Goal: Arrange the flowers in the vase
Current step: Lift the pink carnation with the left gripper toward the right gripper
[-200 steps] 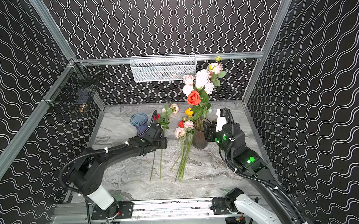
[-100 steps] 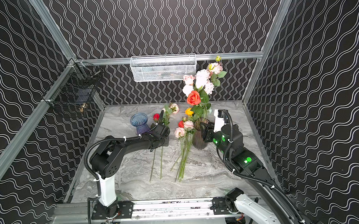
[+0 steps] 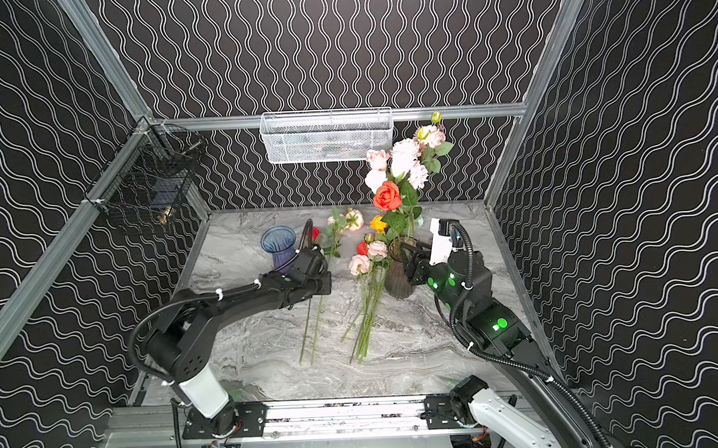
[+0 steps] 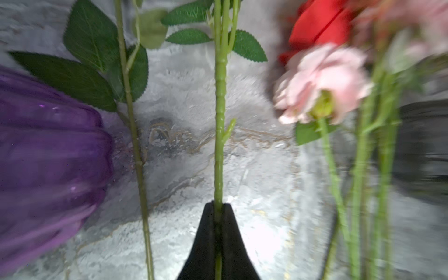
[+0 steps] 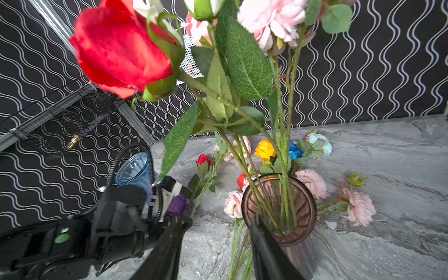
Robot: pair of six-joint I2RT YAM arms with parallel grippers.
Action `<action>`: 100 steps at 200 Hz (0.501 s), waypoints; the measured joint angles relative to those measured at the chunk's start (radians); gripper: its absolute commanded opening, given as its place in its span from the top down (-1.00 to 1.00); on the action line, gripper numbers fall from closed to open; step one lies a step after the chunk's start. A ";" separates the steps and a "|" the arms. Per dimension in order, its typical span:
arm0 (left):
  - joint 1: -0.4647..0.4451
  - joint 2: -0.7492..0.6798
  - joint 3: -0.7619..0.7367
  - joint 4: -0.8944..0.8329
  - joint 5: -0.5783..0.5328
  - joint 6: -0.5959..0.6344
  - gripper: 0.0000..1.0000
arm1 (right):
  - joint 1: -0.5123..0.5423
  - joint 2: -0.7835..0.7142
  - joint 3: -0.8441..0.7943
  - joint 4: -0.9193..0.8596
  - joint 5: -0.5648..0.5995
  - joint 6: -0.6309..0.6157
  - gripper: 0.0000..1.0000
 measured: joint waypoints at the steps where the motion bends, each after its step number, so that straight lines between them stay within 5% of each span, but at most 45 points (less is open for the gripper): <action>1: 0.000 -0.004 -0.003 0.002 0.002 -0.001 1.00 | 0.000 0.000 0.000 0.000 -0.001 0.000 0.05; 67: -0.004 -0.379 -0.212 0.158 0.116 -0.089 1.00 | 0.002 -0.004 0.026 0.033 -0.116 0.002 -0.04; 100: -0.048 -0.603 -0.430 0.420 0.157 -0.085 1.00 | 0.007 0.032 0.080 0.043 -0.196 0.003 -0.11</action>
